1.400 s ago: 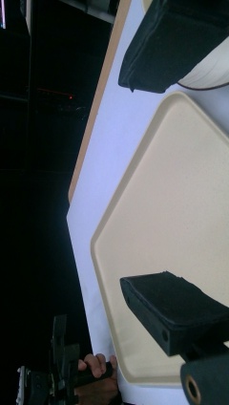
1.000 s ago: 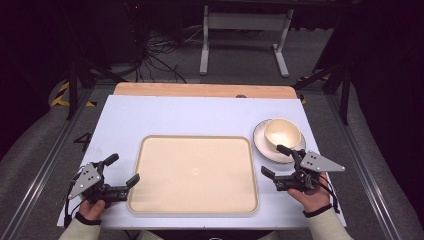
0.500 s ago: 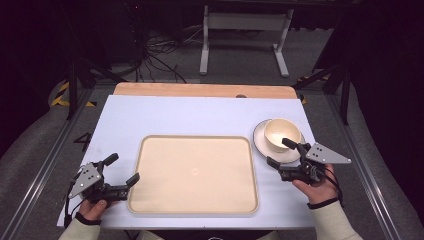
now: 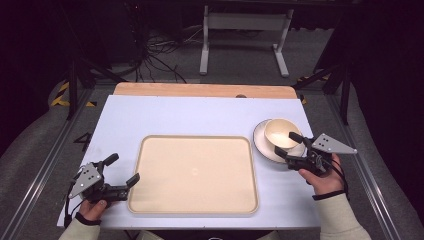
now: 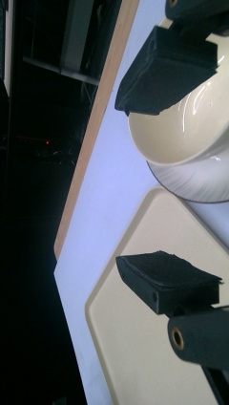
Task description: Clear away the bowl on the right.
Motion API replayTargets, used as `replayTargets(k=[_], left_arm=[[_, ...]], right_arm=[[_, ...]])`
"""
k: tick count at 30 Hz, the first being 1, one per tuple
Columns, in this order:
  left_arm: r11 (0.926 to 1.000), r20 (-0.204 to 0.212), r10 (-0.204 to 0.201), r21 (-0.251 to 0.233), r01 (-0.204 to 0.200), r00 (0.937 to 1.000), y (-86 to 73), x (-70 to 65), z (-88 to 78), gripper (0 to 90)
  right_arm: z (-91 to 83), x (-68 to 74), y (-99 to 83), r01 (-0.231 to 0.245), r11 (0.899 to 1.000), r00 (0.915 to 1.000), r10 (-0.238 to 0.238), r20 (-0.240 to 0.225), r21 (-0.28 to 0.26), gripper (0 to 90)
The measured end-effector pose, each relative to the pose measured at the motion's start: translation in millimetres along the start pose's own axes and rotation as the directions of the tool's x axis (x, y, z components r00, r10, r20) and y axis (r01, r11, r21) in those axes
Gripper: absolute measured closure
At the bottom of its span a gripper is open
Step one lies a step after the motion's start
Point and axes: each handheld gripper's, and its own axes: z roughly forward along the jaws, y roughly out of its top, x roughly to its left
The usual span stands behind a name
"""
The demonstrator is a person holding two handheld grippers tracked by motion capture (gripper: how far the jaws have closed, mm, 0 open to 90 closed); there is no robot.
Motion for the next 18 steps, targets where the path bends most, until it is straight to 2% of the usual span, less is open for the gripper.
replayTargets(k=[6,13,18], left_arm=[[1.0,0.002,0.001,0.001,-0.001,1.0,0.0,0.0,0.1,0.2],[1.0,0.001,0.006,0.0,-0.006,1.0,0.0,-0.8,0.3,0.2],[1.0,0.004,0.009,0.001,-0.009,1.0,0.0,-0.8,0.2,0.2]], right_arm=[[1.7,-12.0,4.2,-0.042,0.999,0.999,0.042,0.015,0.025,24.9],[4.2,-20.5,9.3,-0.037,0.999,0.999,0.036,0.027,0.037,27.5],[4.7,-25.8,10.7,-0.035,0.998,0.9981,0.032,0.051,0.057,28.1]])
